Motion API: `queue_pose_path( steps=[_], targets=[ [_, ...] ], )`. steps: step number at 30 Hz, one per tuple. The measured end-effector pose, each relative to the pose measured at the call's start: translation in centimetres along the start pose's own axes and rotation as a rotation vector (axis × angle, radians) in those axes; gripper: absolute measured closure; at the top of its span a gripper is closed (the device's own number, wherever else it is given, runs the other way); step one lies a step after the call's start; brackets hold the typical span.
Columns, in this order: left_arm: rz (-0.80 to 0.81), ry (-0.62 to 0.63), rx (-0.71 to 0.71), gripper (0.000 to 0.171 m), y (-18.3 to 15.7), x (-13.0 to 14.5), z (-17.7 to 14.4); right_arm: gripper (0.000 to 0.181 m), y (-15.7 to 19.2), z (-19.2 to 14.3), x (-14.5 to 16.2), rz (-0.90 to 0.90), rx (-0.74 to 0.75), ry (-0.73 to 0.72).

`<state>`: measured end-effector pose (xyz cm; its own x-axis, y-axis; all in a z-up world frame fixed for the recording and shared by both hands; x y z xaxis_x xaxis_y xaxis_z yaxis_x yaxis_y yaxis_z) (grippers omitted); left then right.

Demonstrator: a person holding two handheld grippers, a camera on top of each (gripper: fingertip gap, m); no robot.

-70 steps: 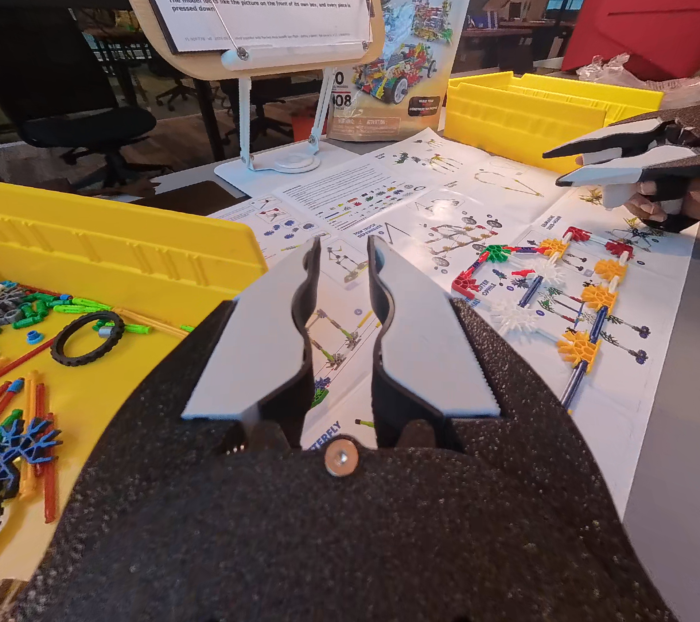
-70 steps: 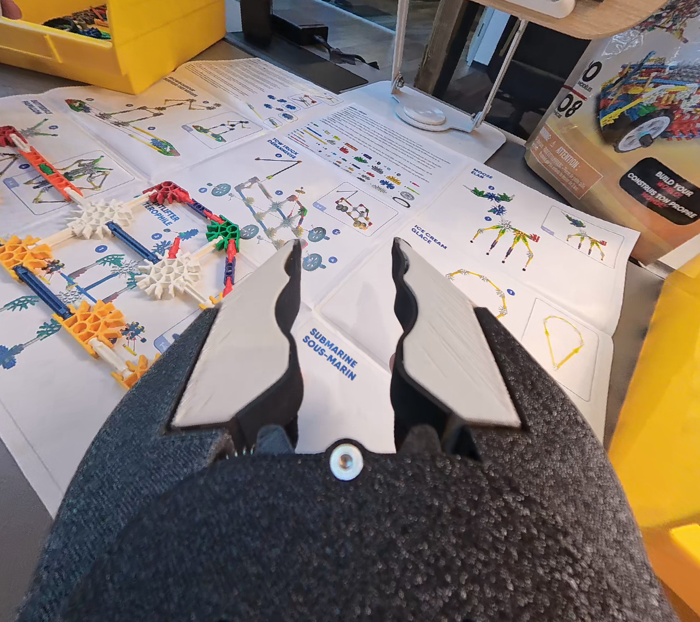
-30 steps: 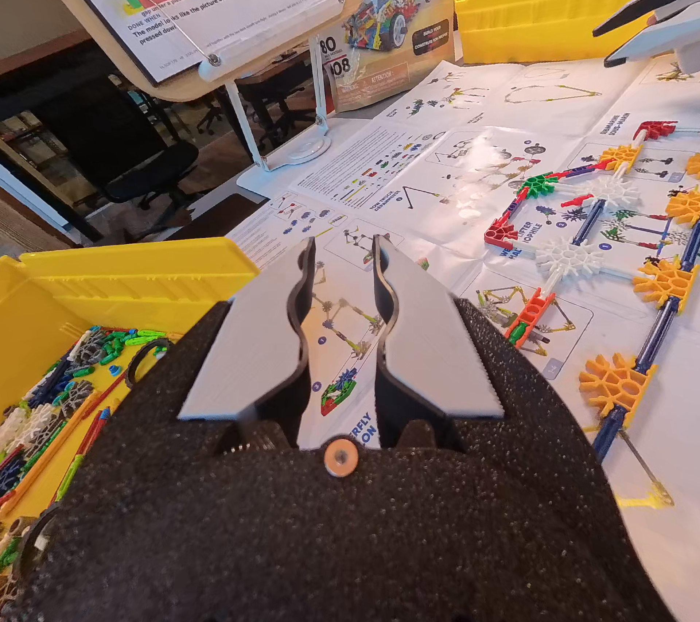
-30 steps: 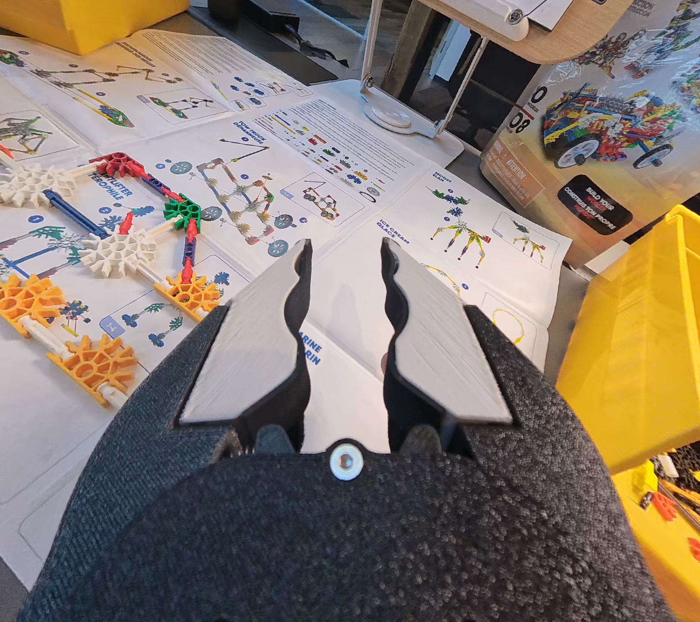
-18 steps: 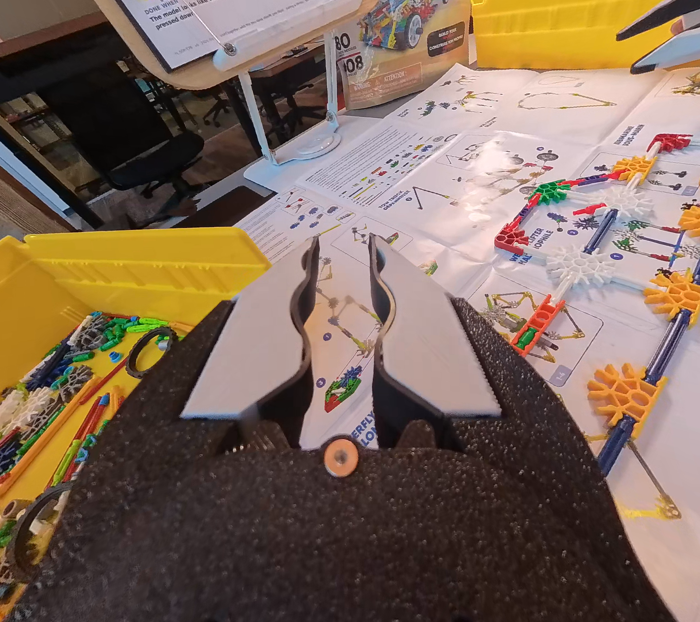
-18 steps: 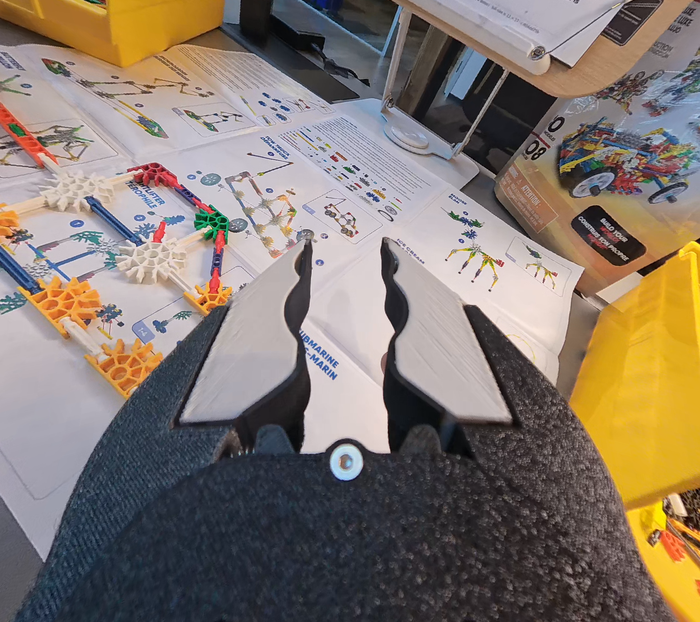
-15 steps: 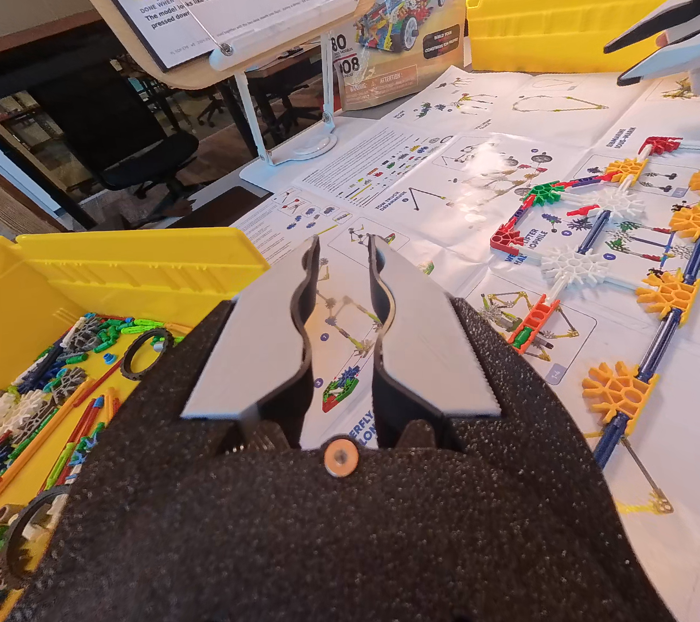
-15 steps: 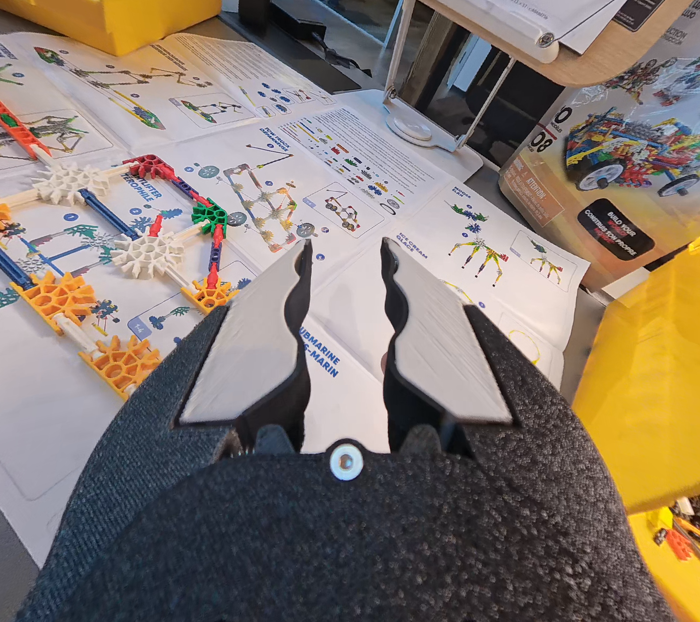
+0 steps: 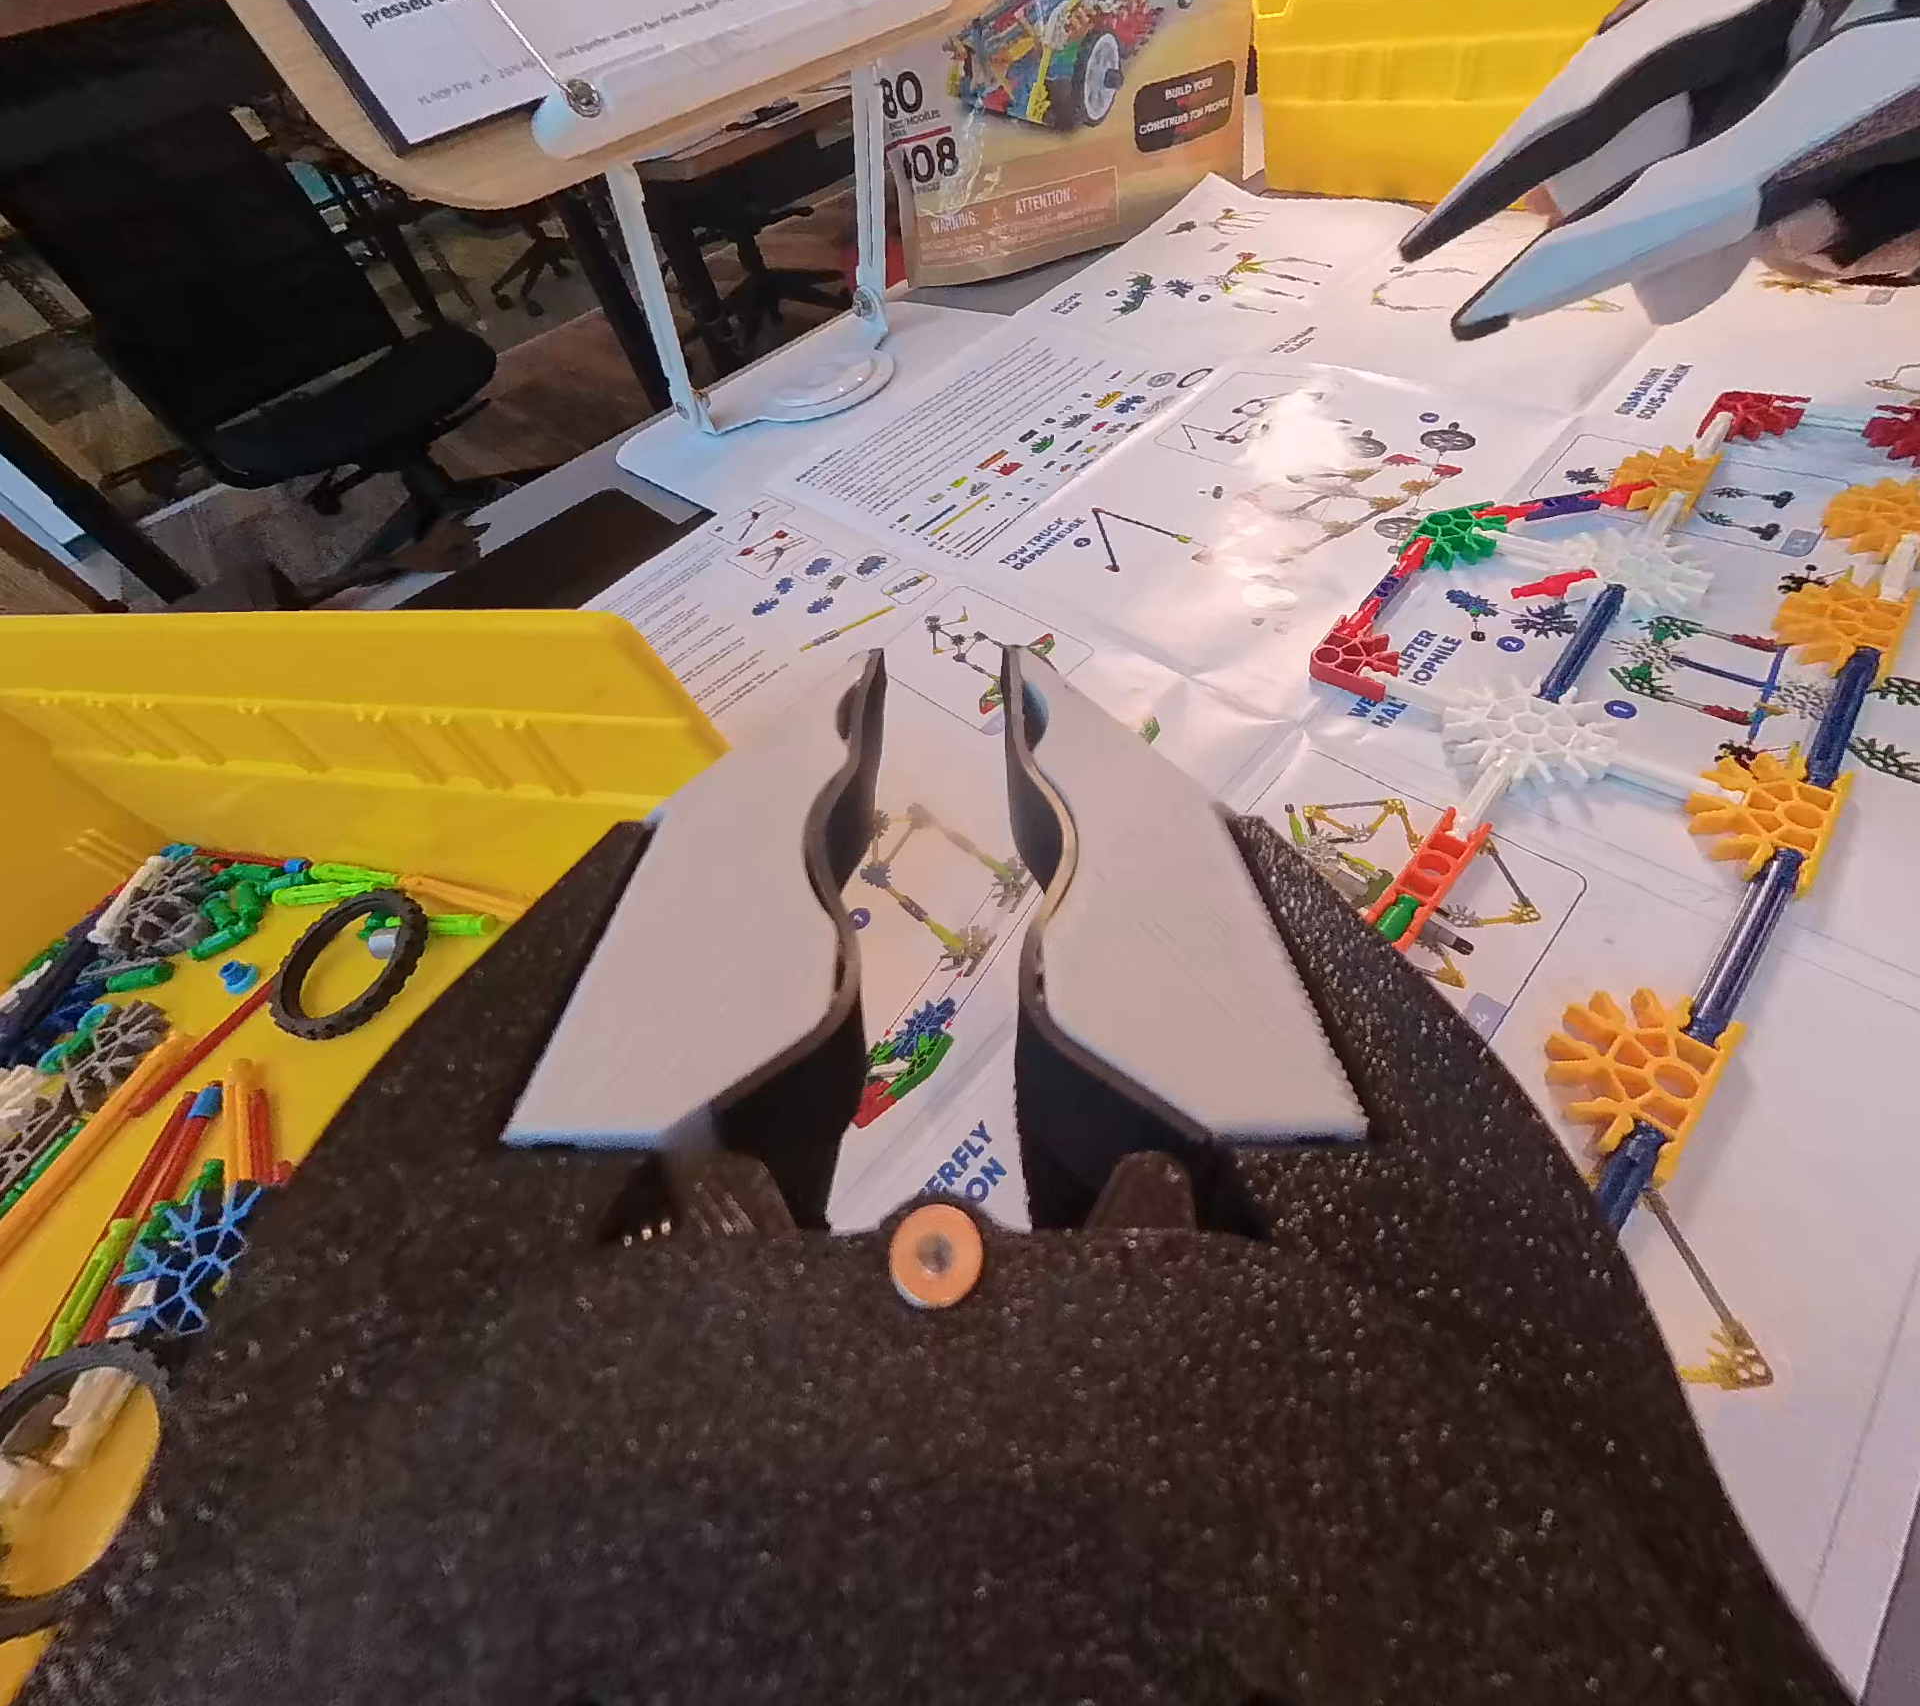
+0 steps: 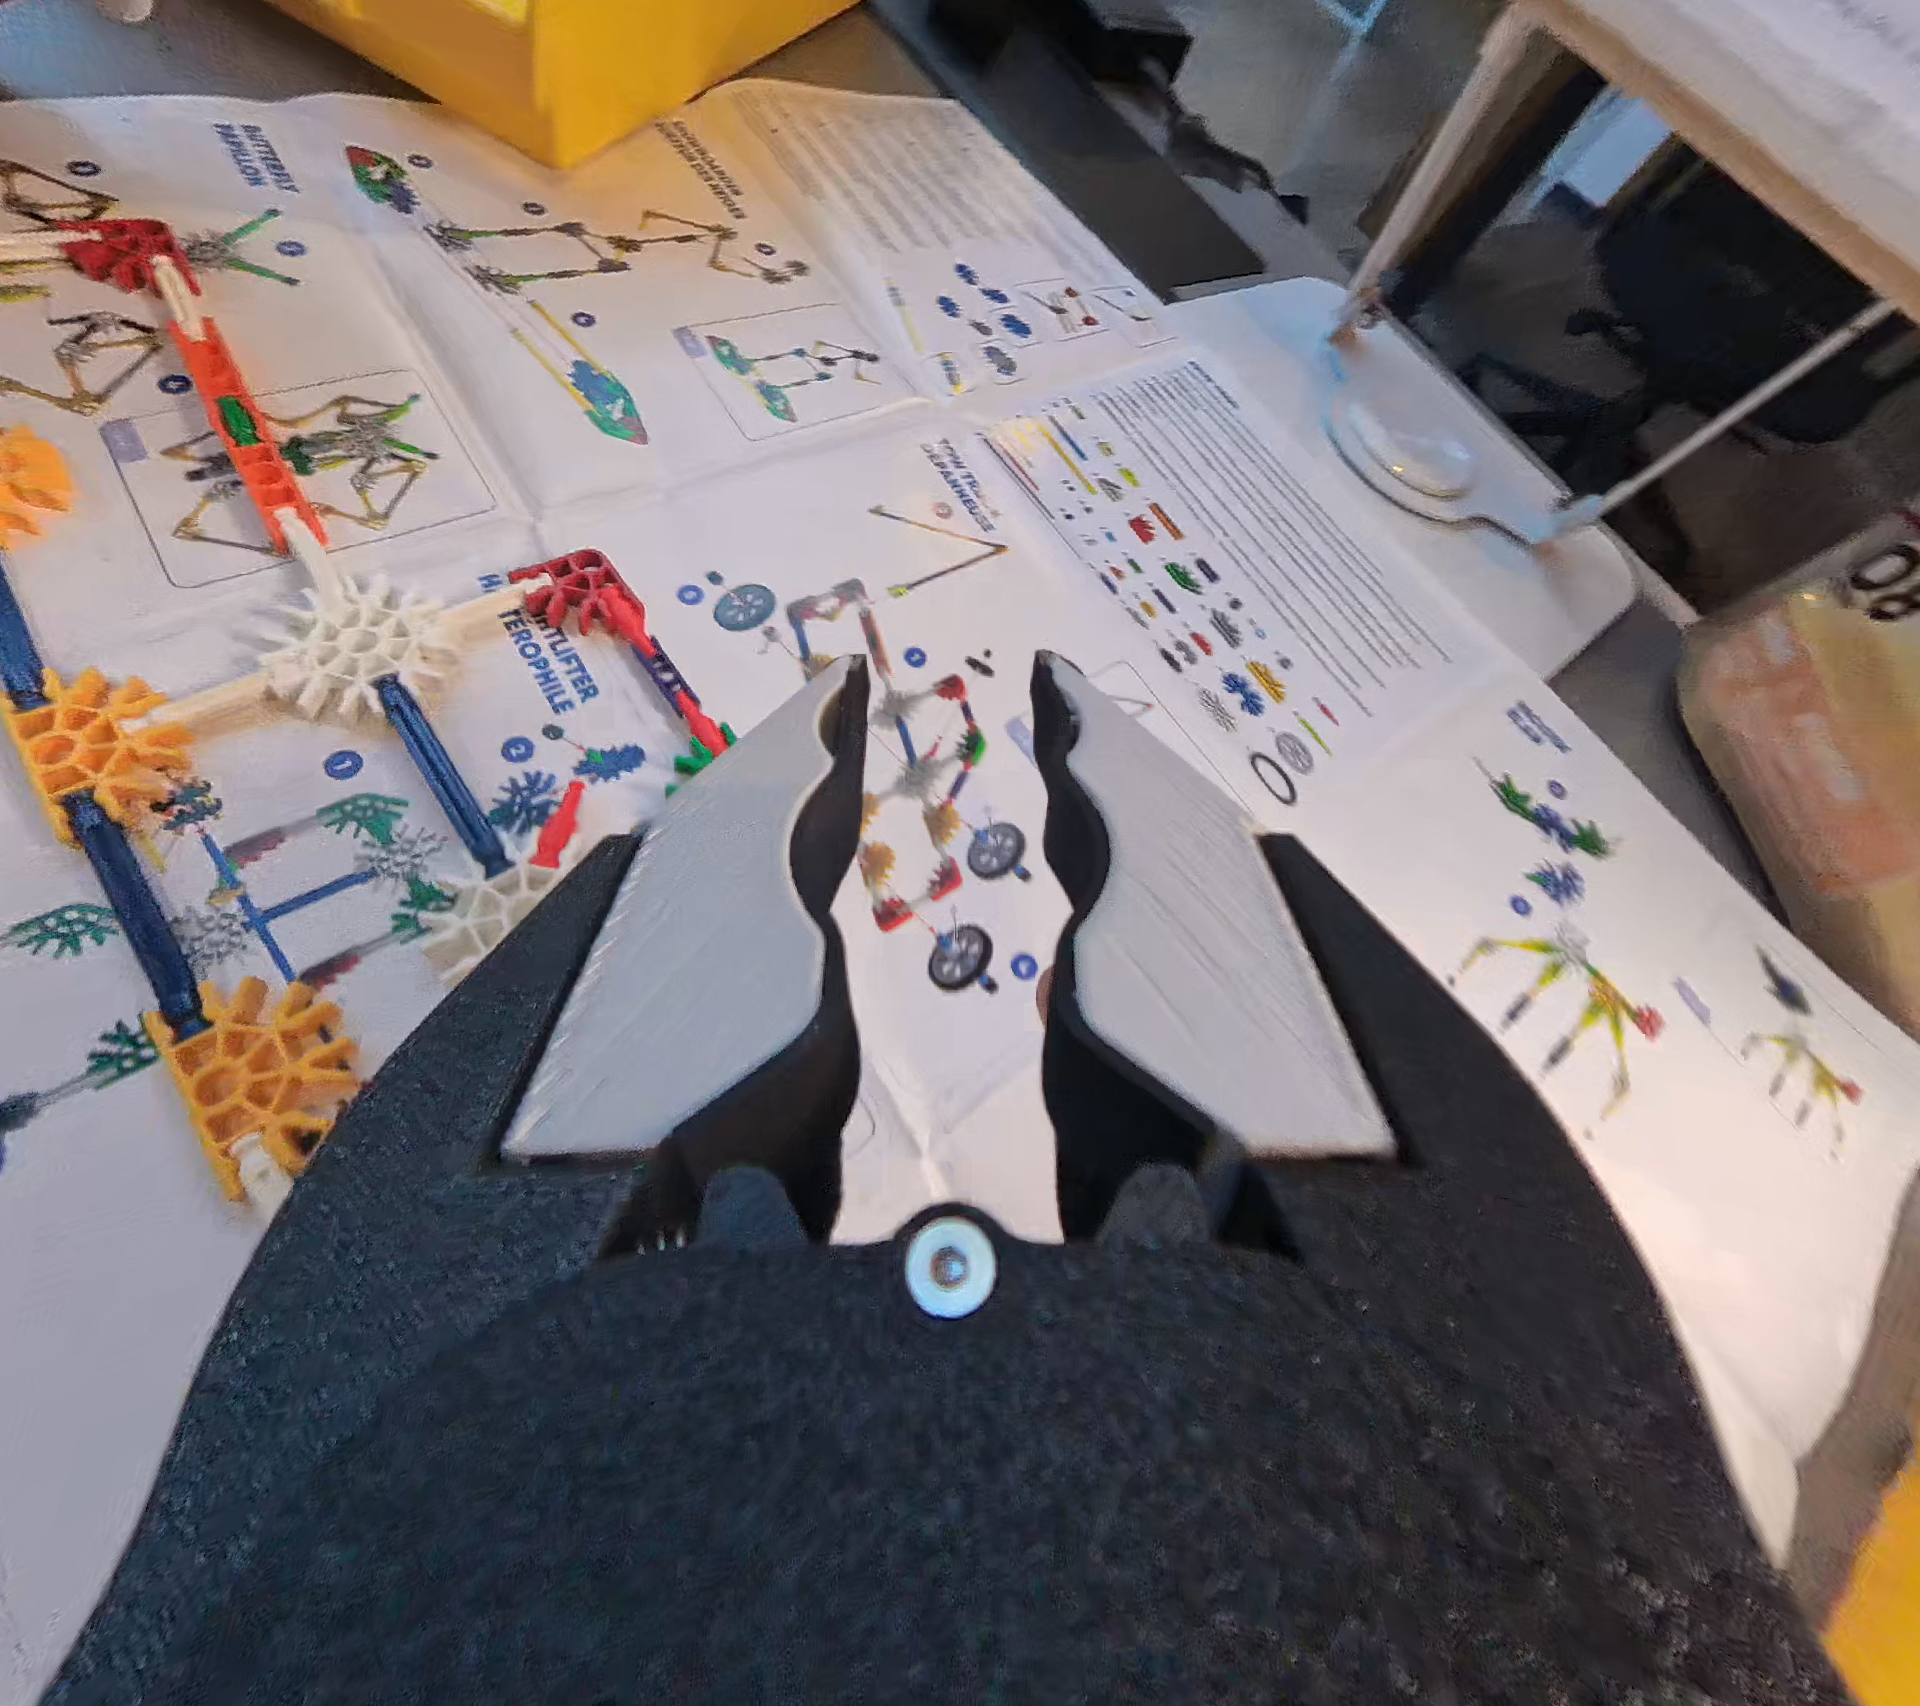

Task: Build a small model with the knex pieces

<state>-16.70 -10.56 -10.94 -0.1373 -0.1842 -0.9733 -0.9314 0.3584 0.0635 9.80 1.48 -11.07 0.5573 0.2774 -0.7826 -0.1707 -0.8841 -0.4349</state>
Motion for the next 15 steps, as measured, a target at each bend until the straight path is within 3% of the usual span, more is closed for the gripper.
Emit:
queue_pose_path(
  steps=[7,9,15],
  targets=[
    [0.006,-0.003,-0.020,0.154,0.2,0.0,-0.2,0.165,-0.9,5.8,-1.0,-0.047,-0.178,0.093],
    [0.005,-0.003,-0.021,0.155,0.2,0.0,-0.2,0.181,-1.1,6.2,-0.5,-0.030,-0.192,0.100],
    [0.003,0.003,-0.020,0.156,0.2,0.1,-0.1,0.181,-0.5,5.5,0.7,0.014,-0.213,0.078]
  ],
)
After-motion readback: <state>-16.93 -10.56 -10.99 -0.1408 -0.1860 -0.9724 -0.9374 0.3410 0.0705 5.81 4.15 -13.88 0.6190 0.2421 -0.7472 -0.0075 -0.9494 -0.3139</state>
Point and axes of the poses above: each gripper's, where its closed fingertips meet, z out along the fingers, x out of its underside, y = z × x across the jaws, the point moved 7 cm from there along -z, back along the fingers, and after that the axes turned 9 degrees about -z, right-handed, at the moved point
